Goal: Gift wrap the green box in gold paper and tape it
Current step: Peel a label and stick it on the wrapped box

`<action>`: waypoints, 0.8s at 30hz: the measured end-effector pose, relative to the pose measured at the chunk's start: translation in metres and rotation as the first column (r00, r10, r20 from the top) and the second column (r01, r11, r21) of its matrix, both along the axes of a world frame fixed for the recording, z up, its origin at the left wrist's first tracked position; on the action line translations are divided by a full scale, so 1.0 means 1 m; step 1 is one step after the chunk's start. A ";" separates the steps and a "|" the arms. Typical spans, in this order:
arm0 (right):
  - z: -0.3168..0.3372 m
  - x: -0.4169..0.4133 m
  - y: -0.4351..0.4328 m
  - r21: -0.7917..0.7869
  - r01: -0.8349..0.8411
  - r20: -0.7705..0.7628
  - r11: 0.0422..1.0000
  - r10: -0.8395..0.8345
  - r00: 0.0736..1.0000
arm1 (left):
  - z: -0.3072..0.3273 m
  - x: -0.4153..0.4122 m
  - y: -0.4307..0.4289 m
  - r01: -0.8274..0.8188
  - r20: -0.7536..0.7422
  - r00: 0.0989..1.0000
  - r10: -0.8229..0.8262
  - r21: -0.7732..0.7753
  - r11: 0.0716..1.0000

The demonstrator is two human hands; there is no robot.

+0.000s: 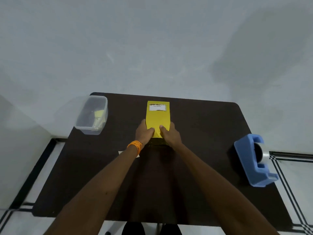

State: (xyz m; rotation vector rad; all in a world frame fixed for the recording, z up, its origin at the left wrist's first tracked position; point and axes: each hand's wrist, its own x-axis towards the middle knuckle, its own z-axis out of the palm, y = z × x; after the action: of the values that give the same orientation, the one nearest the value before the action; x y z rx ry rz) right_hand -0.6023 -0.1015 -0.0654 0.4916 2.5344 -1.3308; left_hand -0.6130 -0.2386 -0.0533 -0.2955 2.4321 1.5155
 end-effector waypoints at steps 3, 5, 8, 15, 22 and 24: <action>0.003 -0.002 0.000 -0.092 0.032 0.117 0.995 -0.021 0.993 | 0.004 -0.001 -0.005 0.035 0.069 0.997 -0.034 -0.001 0.999; 0.006 -0.009 -0.001 -0.153 0.064 0.153 0.986 -0.040 0.987 | 0.005 -0.006 -0.007 0.043 0.089 0.995 -0.043 0.001 0.999; 0.008 -0.021 0.003 -0.159 0.064 0.132 0.985 -0.043 0.990 | 0.007 -0.016 -0.005 0.039 0.096 0.995 -0.040 0.011 0.999; 0.008 -0.059 0.009 -0.172 0.069 0.137 0.983 -0.046 0.990 | 0.003 -0.054 0.001 0.041 0.089 0.995 -0.043 0.022 0.999; 0.007 -0.084 0.007 -0.157 0.083 0.144 0.984 -0.060 0.988 | -0.003 -0.078 -0.001 0.057 0.049 0.997 -0.059 0.050 0.997; 0.006 -0.087 0.005 -0.143 0.085 0.146 0.986 -0.064 0.987 | -0.003 -0.082 -0.004 0.067 0.051 0.996 -0.070 0.055 0.996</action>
State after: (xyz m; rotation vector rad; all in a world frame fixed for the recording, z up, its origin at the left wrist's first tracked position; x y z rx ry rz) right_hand -0.6893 -0.0970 -0.0592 0.6312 2.3039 -1.4439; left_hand -0.6952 -0.2422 -0.0562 -0.2363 2.3328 1.5206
